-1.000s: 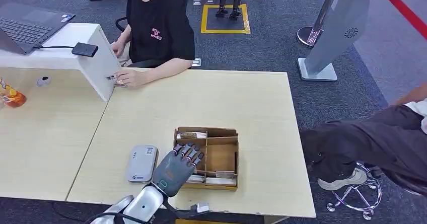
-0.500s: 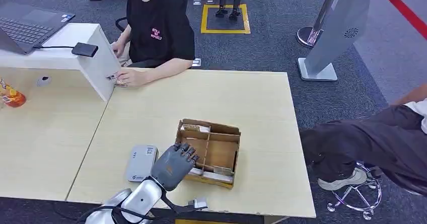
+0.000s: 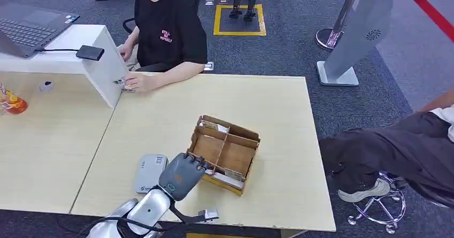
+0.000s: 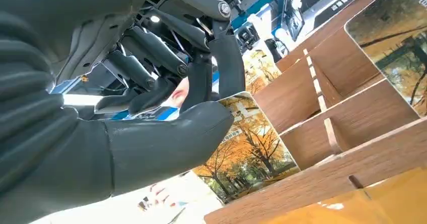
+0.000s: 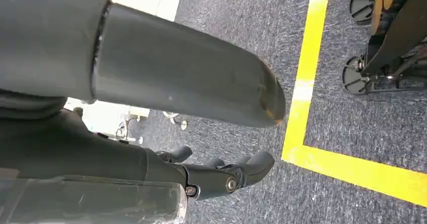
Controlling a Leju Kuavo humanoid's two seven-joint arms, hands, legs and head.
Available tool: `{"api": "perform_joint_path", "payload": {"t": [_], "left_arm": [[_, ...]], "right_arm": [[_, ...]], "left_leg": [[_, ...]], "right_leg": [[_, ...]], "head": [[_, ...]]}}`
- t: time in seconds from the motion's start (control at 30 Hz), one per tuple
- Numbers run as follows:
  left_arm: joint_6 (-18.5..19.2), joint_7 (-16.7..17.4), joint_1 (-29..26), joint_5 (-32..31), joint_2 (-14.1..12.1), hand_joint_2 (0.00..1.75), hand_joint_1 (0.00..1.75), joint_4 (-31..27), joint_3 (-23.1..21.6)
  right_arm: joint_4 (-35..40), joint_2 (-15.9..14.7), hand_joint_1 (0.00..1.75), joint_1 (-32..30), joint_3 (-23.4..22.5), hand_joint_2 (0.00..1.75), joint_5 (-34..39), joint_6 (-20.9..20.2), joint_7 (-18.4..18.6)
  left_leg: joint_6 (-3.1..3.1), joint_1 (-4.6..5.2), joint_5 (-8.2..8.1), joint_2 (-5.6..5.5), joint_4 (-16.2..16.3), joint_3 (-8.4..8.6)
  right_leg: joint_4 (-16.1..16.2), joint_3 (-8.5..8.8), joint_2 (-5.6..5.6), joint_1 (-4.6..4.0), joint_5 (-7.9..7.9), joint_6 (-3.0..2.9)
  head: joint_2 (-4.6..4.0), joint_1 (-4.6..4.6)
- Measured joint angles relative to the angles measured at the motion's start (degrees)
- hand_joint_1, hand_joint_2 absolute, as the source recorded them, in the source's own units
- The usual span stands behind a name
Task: Pass the card to the sensor for recognition and then transmit it.
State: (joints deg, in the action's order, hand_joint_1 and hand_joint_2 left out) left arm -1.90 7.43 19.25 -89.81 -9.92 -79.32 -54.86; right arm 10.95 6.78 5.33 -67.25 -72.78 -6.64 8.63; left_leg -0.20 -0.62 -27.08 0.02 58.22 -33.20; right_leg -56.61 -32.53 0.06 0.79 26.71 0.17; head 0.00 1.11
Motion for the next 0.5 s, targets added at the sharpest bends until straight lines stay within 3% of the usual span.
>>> {"api": "perform_joint_path", "payload": {"t": [0.3,0.5], "left_arm": [[-0.5,-0.1,0.0,0.0,0.0,1.75,1.75,-0.4,1.1],[-0.7,1.5,0.7,0.0,0.0,1.75,1.75,-4.6,3.2]], "right_arm": [[0.0,0.0,0.0,0.0,0.0,0.0,0.2,0.2,0.0],[0.0,0.0,0.0,0.0,0.0,0.0,0.3,0.3,0.0]], "left_leg": [[0.0,0.0,0.0,0.0,0.0,0.0],[0.0,0.0,0.01,0.0,0.0,0.0]], "right_leg": [[0.0,0.0,0.0,0.0,-0.01,0.0],[0.0,0.0,0.0,0.0,-0.01,0.0]], "head": [[0.0,0.0],[0.0,0.0]]}}
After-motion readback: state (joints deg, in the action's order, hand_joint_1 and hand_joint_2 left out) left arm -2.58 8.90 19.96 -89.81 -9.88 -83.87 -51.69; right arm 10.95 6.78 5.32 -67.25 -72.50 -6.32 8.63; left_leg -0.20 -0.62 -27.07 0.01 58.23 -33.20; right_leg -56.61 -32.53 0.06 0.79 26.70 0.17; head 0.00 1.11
